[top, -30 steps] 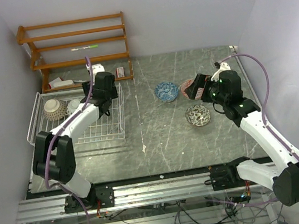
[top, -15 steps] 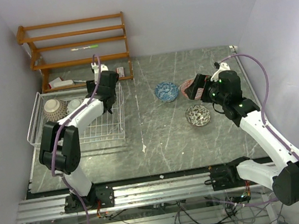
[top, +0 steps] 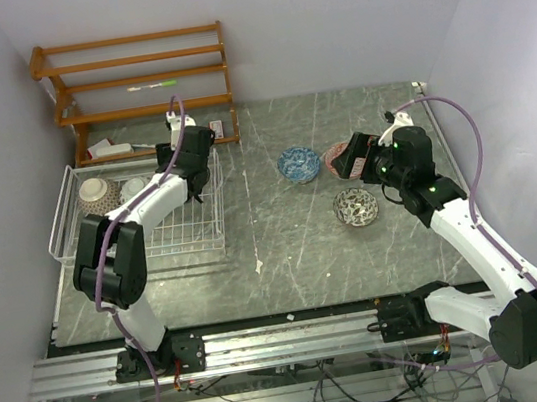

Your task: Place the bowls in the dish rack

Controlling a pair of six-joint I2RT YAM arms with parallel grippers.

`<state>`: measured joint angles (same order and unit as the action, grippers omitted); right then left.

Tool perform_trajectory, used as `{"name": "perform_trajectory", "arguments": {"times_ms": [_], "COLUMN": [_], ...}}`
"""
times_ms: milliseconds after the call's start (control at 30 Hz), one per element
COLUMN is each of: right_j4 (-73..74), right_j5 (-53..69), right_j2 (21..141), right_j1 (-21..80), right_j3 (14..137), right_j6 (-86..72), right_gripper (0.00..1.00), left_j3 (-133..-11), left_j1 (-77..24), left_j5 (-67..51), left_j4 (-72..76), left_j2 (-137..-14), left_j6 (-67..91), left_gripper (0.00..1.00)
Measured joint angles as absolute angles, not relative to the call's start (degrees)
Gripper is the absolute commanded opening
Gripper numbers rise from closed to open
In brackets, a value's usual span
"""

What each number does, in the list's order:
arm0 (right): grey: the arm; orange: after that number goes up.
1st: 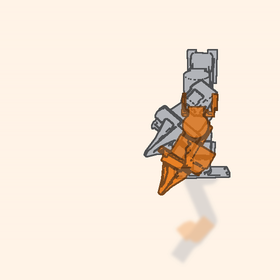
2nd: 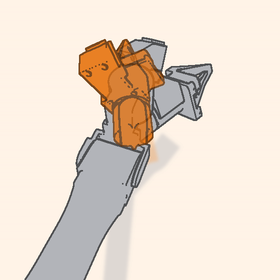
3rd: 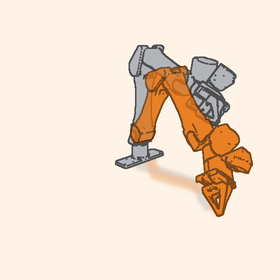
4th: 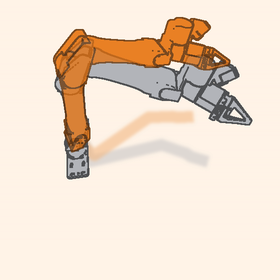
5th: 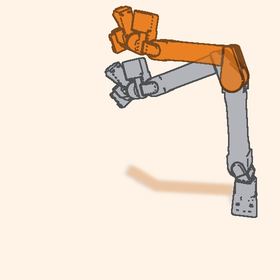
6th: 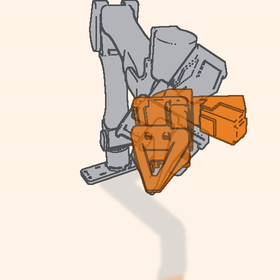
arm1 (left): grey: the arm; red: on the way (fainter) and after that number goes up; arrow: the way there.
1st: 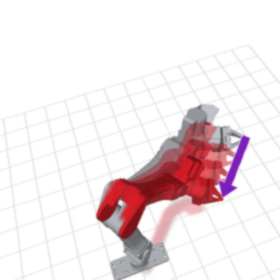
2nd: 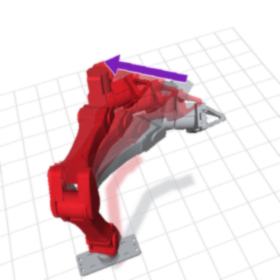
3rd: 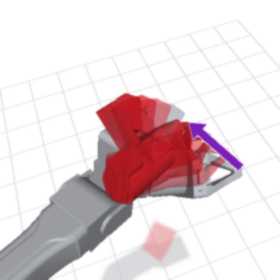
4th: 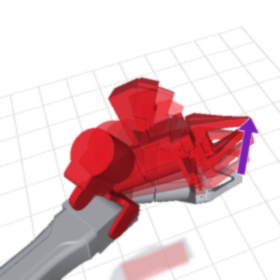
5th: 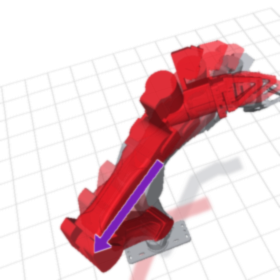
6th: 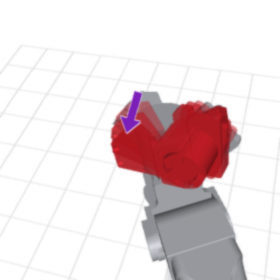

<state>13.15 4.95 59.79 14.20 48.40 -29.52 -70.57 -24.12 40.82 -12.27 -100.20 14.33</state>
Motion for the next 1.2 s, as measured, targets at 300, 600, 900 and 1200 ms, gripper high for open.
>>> {"name": "perform_trajectory", "arguments": {"times_ms": [300,600,900,1200], "right_j4": [13.15,13.10,13.08,13.08], "right_j5": [4.93,4.89,4.73,4.69], "right_j2": [59.79,59.77,59.72,59.72], "right_j1": [14.20,14.20,14.20,14.20], "right_j3": [48.07,47.77,47.48,47.42], "right_j6": [-29.52,-29.52,-29.52,-29.52], "right_gripper": [1.00,1.00,1.00,1.00], "left_j3": [-71.40,-72.47,-72.71,-72.77], "left_j1": [-24.16,-24.23,-24.86,-25.43], "left_j5": [43.68,45.63,46.35,46.33], "left_j4": [-12.88,-13.26,-13.23,-13.47], "left_j2": [-101.60,-103.07,-103.31,-103.20], "left_j6": [13.74,12.99,11.77,11.81], "left_gripper": [0.75,0.64,0.46,0.43]}}
